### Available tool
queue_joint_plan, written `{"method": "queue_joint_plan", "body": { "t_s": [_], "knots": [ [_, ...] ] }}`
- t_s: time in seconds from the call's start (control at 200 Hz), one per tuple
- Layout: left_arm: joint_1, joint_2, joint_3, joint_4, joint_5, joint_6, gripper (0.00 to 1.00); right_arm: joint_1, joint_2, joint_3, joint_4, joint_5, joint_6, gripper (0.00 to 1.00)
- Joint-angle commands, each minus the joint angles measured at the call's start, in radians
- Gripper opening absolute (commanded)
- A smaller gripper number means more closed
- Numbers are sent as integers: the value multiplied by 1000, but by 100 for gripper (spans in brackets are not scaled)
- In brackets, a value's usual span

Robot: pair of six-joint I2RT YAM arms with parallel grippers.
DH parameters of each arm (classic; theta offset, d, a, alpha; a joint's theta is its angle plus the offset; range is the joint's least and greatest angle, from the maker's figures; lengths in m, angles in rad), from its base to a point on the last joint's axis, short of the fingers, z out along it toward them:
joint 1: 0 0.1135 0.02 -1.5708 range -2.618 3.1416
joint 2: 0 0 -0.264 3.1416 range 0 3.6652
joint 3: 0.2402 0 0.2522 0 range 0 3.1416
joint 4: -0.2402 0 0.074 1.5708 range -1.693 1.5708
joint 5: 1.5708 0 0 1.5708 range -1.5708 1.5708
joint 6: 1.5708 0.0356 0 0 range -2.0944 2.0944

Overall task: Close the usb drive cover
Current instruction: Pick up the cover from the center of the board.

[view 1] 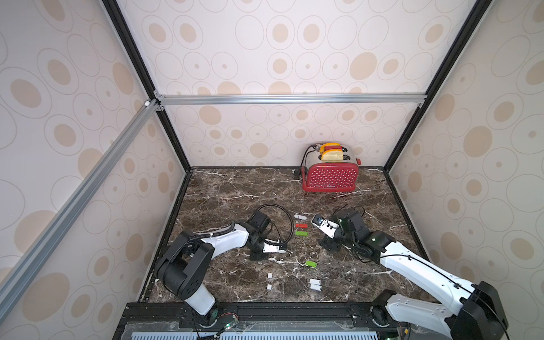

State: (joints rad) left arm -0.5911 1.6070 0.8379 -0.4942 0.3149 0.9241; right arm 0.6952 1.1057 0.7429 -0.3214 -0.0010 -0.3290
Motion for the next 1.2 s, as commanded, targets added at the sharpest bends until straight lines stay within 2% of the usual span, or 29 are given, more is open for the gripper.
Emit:
{"method": "queue_joint_plan", "body": {
  "t_s": [0.0,0.115,0.741,0.821,0.977,1.087,1.197],
  "knots": [
    [-7,36,-6,-13,-54,14,29,-2,-2,-5,4,2,12,87],
    [-8,36,-6,-14,-69,15,38,-2,0,-5,5,2,11,87],
    [-8,41,-3,-78,-62,42,38,-3,16,1,12,-1,6,87],
    [-7,39,-3,-85,-71,46,43,-3,15,1,12,-3,5,87],
    [-7,41,7,-101,-74,43,48,-3,18,1,15,-3,4,87],
    [-7,53,18,-116,-78,43,46,-2,18,2,12,-3,3,87],
    [-7,69,31,-118,-72,35,37,-3,16,0,14,-3,3,87]
  ]
}}
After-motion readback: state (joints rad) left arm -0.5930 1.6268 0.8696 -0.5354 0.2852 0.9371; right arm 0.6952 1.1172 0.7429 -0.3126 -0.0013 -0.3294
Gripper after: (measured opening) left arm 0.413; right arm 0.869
